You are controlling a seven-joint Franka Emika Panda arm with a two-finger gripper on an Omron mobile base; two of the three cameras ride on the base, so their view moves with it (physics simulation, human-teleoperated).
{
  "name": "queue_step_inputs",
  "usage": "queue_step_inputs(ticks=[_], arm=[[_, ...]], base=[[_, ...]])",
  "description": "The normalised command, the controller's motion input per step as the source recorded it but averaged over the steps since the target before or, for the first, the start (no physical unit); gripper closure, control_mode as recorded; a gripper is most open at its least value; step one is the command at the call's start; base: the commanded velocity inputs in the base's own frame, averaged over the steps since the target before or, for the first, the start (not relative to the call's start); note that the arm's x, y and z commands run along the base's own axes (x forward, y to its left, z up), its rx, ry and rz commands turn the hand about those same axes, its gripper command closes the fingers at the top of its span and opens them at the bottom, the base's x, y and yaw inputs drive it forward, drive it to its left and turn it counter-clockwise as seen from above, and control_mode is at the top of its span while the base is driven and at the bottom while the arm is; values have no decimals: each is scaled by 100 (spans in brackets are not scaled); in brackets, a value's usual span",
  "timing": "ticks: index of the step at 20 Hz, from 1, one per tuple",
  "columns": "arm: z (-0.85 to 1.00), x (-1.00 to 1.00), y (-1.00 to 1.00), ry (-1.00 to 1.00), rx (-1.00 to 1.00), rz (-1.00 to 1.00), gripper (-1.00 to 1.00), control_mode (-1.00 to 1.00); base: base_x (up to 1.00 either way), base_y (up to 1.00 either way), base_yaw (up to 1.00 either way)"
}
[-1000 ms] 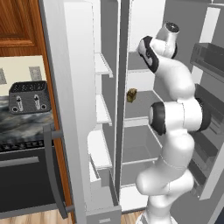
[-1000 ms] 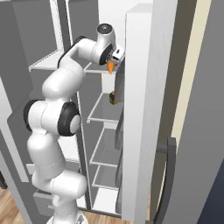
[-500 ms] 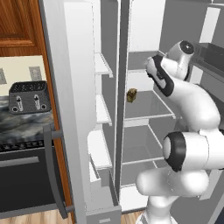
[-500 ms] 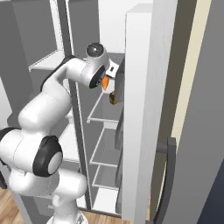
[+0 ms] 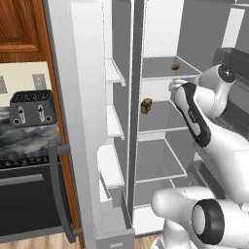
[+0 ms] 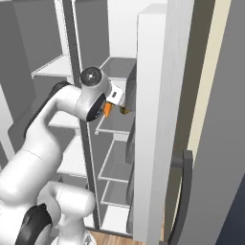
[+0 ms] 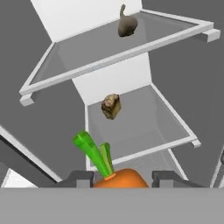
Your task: Take the carrot and garlic from the fridge shelf and place them in the freezer drawer to begin freezing them.
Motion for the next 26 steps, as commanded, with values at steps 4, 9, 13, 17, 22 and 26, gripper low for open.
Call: queue_step_inputs(ticks=[4, 9, 13, 17, 22, 26], arm=[[-18, -94, 6, 4, 0, 0, 100, -100], [-26, -50, 23, 13, 0, 0, 100, -100], [-19, -11, 18, 16, 0, 0, 100, -100], [-12, 0, 5, 14, 0, 0, 100, -100], [-14, -9, 3, 9, 0, 1, 100, -100], [-8, -12, 4, 1, 0, 1, 100, 100]], base=[[0, 0, 0], [0, 0, 0], [0, 0, 0], [0, 0, 0], [0, 0, 0], [-57, 14, 6]])
